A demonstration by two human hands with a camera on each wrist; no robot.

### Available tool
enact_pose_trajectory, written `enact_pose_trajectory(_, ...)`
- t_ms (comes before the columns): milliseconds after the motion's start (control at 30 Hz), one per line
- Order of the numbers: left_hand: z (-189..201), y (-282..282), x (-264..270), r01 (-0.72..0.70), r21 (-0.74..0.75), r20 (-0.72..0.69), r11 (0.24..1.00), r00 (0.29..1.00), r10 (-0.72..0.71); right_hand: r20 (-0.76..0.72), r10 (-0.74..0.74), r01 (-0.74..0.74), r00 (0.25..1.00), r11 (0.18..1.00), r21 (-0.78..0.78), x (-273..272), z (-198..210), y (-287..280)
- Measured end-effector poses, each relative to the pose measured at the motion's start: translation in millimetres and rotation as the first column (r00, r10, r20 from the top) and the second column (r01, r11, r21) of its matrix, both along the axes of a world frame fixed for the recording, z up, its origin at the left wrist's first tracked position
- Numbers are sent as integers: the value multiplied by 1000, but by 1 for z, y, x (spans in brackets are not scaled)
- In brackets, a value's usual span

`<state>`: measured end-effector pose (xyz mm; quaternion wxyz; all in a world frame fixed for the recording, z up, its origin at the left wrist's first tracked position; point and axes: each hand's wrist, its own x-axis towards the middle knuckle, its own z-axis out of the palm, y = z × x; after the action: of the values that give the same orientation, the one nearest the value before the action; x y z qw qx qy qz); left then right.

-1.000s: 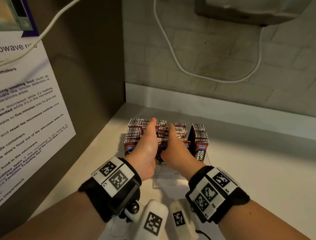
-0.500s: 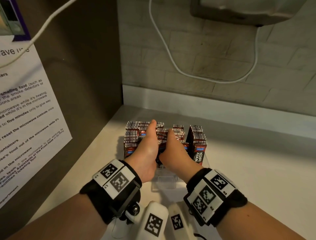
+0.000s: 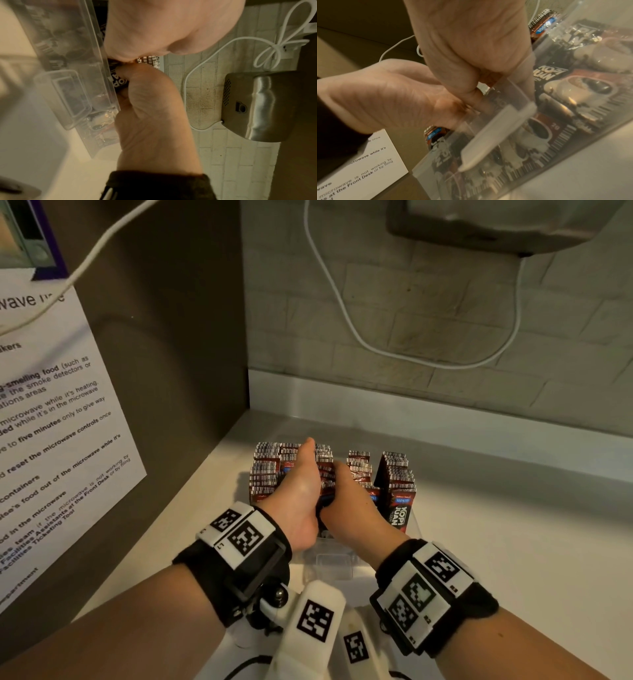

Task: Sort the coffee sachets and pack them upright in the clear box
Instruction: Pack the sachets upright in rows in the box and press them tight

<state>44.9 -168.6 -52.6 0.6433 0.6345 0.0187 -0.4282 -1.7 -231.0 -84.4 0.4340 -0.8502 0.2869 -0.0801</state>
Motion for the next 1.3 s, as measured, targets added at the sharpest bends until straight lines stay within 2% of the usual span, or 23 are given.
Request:
enact_pose_trajectory(133, 3, -1, -4, -26, 1, 19, 1000, 999, 26, 1, -15, 15, 1000, 999, 47, 2, 0, -1)
enact_pose_trajectory(433, -8, -8, 7, -66, -28, -46, 997, 997, 65, 13, -25, 22, 1000, 983, 180, 3, -1, -5)
enact_pose_trajectory(1133, -4, -4, 7, 43, -30, -37, 999, 998, -44, 11, 16, -18, 1000, 972, 234, -3, 8, -7)
enact_pose_trajectory(1300, -7, -6, 7, 21, -46, -35, 999, 999, -22, 11, 4, -7, 1000, 967, 256, -4, 13, -3)
